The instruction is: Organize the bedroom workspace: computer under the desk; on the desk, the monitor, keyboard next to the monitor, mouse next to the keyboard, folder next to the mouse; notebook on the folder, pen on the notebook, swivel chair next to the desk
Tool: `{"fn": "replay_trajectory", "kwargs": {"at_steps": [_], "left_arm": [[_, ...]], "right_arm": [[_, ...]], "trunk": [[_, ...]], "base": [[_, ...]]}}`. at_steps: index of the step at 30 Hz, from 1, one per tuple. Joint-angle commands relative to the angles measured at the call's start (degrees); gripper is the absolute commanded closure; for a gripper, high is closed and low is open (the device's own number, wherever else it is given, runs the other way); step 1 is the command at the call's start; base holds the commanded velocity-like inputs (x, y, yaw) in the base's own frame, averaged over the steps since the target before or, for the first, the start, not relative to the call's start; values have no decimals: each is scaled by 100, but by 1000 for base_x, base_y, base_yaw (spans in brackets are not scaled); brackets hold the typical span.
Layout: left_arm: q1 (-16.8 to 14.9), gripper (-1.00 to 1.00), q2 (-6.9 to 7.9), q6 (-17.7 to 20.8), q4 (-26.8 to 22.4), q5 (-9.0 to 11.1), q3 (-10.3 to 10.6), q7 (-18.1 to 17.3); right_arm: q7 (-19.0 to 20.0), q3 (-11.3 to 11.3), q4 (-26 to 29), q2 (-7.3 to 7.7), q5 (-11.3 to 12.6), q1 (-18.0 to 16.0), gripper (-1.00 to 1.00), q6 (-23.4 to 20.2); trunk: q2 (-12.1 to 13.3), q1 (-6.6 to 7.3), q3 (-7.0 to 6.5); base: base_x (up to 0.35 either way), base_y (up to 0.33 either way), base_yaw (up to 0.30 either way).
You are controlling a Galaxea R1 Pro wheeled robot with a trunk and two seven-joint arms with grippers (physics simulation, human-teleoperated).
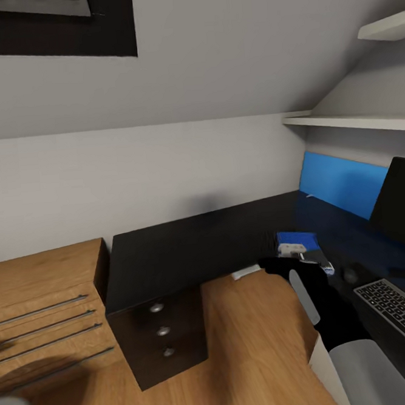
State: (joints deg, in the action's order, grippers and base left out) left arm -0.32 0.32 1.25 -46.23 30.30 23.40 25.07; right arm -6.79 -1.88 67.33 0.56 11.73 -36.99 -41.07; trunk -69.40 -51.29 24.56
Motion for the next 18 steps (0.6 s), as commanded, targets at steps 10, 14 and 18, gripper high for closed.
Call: {"fn": "replay_trajectory", "kwargs": {"at_steps": [10,14,18], "left_arm": [[-3,-100,15,-159,-9,-8,-235,52],[-3,-100,18,-410,-9,-7,-242,59],[1,-100,28,-517,382,6,-256,50]], "right_arm": [[-65,-333,8,9,50,74,-100,38],[-104,-349,33,13,44,138,-100,201],[-273,-349,58,20,39,519,-100,864]], "trunk": [[-4,3,6],[-4,3,1],[116,69,-80]], "base": [[-168,0,277],[-16,0,269],[-3,0,99]]}}
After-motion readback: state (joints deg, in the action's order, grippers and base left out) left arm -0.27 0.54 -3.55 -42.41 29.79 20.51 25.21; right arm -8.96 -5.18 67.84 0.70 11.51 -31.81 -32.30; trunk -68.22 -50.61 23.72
